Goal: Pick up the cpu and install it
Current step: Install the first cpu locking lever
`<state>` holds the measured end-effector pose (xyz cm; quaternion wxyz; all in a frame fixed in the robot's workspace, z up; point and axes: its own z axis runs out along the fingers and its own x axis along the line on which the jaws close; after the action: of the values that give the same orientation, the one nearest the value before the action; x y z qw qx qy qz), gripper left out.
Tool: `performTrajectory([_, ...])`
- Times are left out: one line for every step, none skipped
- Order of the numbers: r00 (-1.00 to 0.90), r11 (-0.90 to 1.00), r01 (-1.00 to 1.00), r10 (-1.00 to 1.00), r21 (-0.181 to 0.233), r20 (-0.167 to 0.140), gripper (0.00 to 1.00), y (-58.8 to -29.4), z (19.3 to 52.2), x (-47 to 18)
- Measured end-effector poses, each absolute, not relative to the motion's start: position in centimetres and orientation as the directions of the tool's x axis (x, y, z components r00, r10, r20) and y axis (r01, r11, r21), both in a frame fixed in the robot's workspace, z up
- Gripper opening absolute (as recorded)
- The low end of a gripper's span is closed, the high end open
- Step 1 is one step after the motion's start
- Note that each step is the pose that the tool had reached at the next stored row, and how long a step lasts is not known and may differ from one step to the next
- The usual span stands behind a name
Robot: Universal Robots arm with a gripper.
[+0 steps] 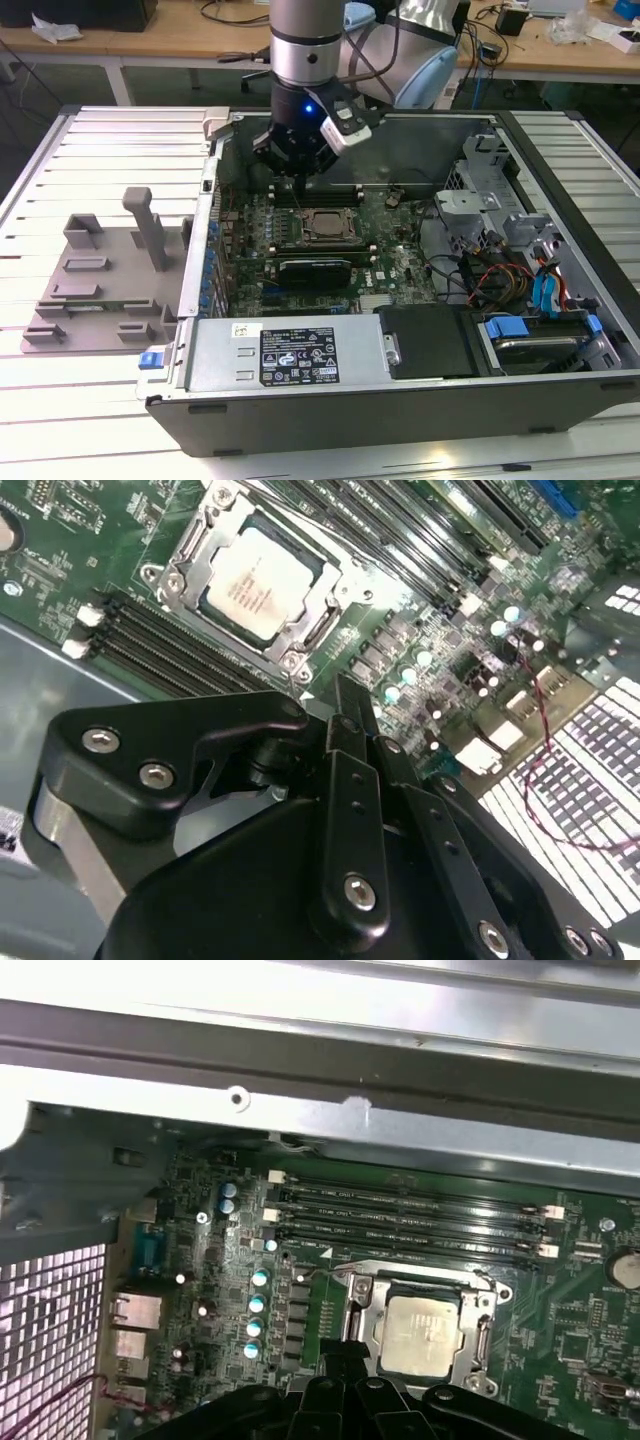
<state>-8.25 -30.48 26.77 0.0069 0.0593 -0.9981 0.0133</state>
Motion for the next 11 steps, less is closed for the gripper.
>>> performTrajectory([-0.993,0.993,-0.119,-0.118,-0.025,0.015,0.11,-30.5,26.8,-8.5])
performTrajectory([-0.993,0.993,-0.119,-0.118,-0.026,0.014,0.11,-30.4,26.8,-8.8])
performTrajectory([-0.993,0.993,-0.118,-0.118,-0.026,0.014,0.11,-30.4,26.8,-9.2])
performTrajectory([-0.993,0.993,-0.118,-0.118,-0.025,0.013,0.11,-30.3,26.8,-9.5])
performTrajectory([-0.993,0.993,-0.119,-0.118,-0.025,0.013,0.11,-30.2,26.8,-9.8])
performTrajectory([-0.993,0.993,-0.118,-0.118,-0.023,0.012,0.11,-30.1,26.8,-10.2])
performTrajectory([-0.993,0.993,-0.118,-0.118,-0.022,0.012,0.11,-30.1,26.8,-10.4])
performTrajectory([-0.993,0.993,-0.118,-0.118,-0.02,0.012,0.11,-30.0,26.8,-10.6])
performTrajectory([-0.993,0.993,-0.119,-0.118,-0.018,0.011,0.11,-29.9,26.8,-10.7])
performTrajectory([-0.993,0.993,-0.118,-0.118,-0.015,0.011,0.11,-29.8,26.8,-10.8])
performTrajectory([-0.993,0.993,-0.118,-0.118,-0.009,0.01,0.11,-29.6,26.8,-11.0])
